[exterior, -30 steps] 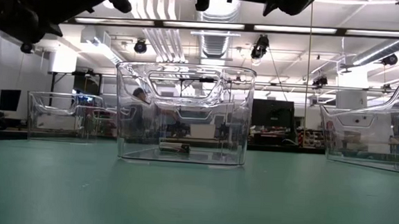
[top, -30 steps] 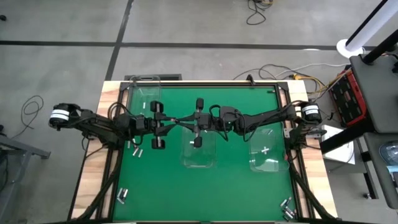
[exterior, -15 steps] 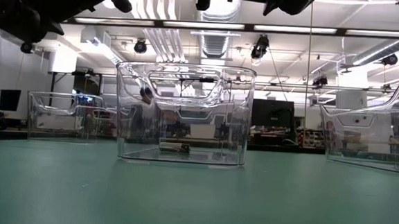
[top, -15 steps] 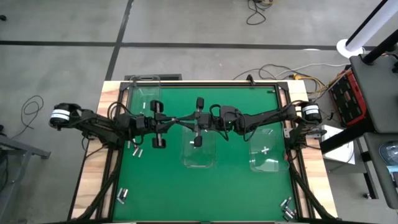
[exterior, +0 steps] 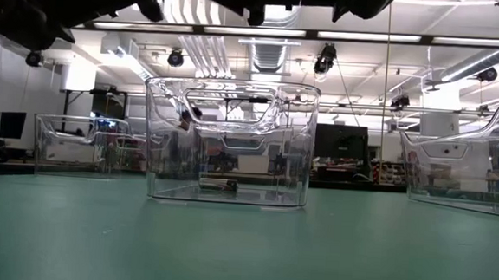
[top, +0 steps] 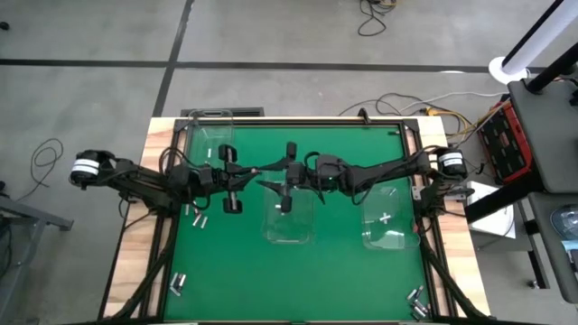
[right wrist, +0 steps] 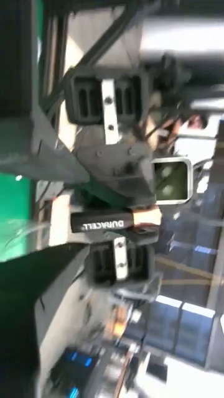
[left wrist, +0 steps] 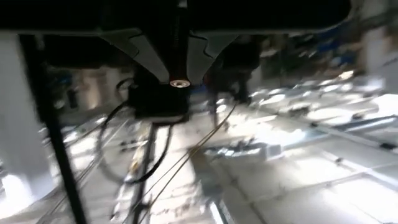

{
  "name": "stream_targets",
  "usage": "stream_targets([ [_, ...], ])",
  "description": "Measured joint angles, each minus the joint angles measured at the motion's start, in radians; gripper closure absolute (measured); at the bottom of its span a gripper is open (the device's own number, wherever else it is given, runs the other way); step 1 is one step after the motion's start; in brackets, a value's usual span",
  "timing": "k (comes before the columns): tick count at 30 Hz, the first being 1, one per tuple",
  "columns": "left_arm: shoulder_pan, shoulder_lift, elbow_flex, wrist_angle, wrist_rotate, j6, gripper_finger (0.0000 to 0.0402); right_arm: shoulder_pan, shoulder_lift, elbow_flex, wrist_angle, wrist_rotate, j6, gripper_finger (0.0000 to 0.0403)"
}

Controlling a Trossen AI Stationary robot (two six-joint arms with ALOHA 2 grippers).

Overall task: Sort batteries
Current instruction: Put the black battery into the left transparent bin

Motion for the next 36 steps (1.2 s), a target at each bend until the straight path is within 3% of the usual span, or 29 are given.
stream_targets([
  [4,0.0,-0.125,0.0,-0.252,-0.202,0.055,0.04,0.0,-0.016,0.0,-0.138,0.095,-0.029,0.0176],
  [8,0.0,-0.283,0.022,-0.601,-0.428,0.039,0.04,0.0,-0.024,0.0,-0.274,0.105,0.007,0.0143],
  [11,0.005,-0.39,0.094,-0.988,-0.593,-0.061,0.04,0.0,-0.024,0.0,-0.34,0.118,0.031,0.0127],
  [14,0.039,-0.441,0.233,-1.469,-0.693,-0.272,0.0398,0.0,-0.025,0.0,-0.364,0.125,0.054,0.0118],
  [18,0.119,-0.418,0.427,-1.992,-0.678,-0.483,0.0397,0.0,-0.025,0.0,-0.353,0.127,0.051,0.0112],
  [22,0.223,-0.36,0.576,-2.275,-0.514,-0.53,0.0396,0.0,-0.028,0.0,-0.359,0.127,0.051,0.0115],
  [26,0.325,-0.284,0.676,-2.441,-0.398,-0.471,0.0395,0.006,-0.032,0.0,-0.375,0.127,0.066,0.0122],
  [31,0.447,-0.176,0.74,-2.586,-0.388,-0.379,0.0395,0.048,-0.052,0.0,-0.45,0.133,0.075,0.0129],
  [36,0.572,-0.067,0.738,-2.581,-0.265,-0.147,0.0395,0.123,-0.086,0.0,-0.554,0.303,0.062,0.0135],
])
